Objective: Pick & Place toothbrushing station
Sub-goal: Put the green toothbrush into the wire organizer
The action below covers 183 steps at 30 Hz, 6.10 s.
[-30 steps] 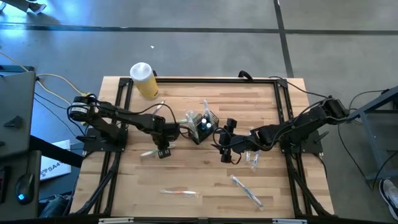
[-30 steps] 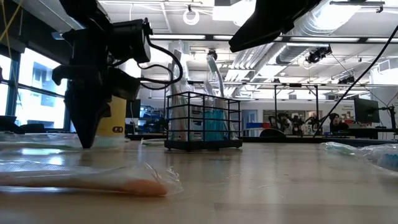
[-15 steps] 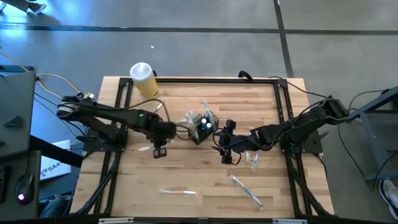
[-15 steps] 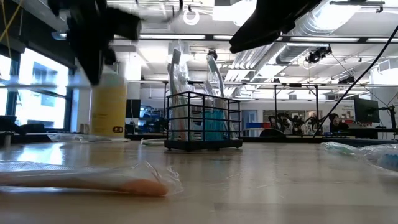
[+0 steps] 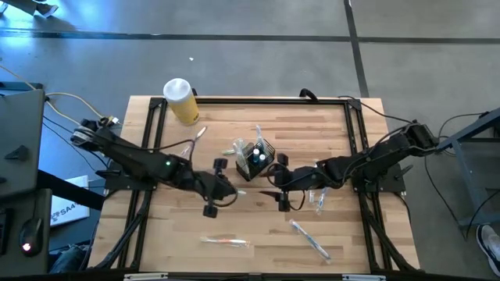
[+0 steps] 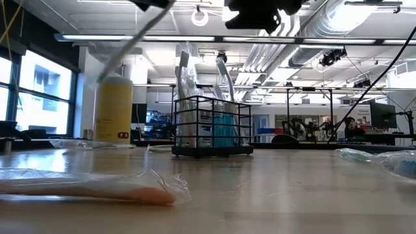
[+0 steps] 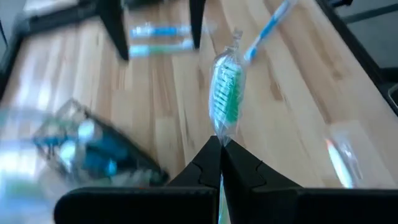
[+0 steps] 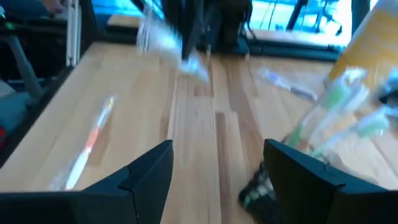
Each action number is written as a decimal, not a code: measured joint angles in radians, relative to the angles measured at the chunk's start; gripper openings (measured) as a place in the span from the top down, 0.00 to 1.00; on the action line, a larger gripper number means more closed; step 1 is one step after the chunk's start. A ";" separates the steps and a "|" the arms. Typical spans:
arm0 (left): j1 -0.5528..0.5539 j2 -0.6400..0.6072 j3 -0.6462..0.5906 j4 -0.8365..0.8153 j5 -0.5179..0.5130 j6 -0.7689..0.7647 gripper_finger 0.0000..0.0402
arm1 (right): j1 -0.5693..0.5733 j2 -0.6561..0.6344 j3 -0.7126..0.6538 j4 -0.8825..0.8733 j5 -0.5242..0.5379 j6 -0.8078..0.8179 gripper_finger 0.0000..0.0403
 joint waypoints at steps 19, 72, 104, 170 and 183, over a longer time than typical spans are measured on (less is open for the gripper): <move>0.150 0.083 -0.003 0.215 0.154 0.139 1.00 | 0.010 0.132 0.000 0.294 0.037 -0.302 0.40; 0.151 0.082 -0.003 0.189 0.216 0.121 0.65 | 0.141 0.098 0.000 0.129 0.366 -0.316 0.89; 0.151 -0.023 -0.003 -0.394 -0.051 -0.108 0.56 | -0.027 -0.363 0.002 -0.434 0.304 0.170 0.89; 0.701 -0.057 -0.363 0.146 0.521 0.160 0.56 | -0.359 -0.019 0.106 -0.453 -0.102 0.272 0.62; 0.701 -0.057 -0.363 0.143 0.520 0.171 0.56 | -0.363 -0.112 0.105 -0.301 -0.041 0.189 0.42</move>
